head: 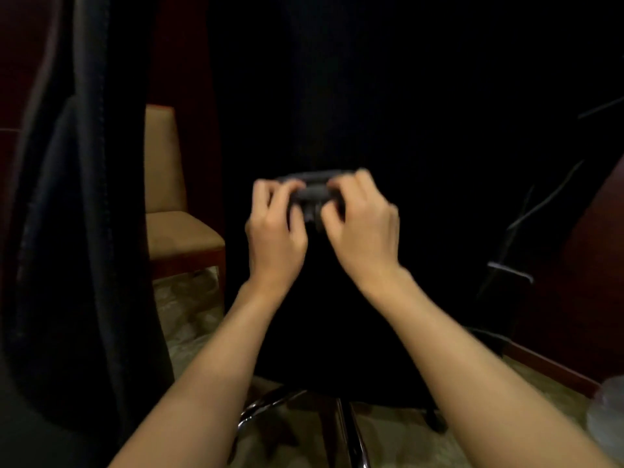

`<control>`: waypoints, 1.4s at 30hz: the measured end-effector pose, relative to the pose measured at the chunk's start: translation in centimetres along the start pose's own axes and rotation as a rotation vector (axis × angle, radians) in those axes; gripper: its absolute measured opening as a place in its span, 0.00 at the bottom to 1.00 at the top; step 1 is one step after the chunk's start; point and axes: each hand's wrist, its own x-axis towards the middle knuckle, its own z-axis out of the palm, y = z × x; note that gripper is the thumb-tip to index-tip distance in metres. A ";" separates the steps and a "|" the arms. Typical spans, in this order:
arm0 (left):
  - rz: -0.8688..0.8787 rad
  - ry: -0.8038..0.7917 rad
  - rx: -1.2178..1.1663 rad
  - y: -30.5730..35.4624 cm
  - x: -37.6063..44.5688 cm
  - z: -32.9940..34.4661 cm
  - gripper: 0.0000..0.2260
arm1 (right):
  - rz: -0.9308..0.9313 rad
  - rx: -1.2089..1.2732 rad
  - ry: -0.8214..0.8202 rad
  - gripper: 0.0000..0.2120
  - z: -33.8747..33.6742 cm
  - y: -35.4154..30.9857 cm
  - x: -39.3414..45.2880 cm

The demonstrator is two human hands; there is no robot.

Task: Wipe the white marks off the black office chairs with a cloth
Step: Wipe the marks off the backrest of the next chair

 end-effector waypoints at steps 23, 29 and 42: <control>-0.176 -0.111 0.111 -6.3 -6.6 0.5 0.13 | -0.263 -0.257 -0.255 0.10 5.0 -0.6 -3.9; -0.188 -0.109 0.098 -3.6 -5.1 -1.5 0.13 | -0.175 -0.223 -0.167 0.08 3.0 -1.3 -3.7; 0.310 -0.074 -0.197 15.5 6.9 4.1 0.14 | -0.010 -0.324 0.320 0.12 -15.7 6.5 5.0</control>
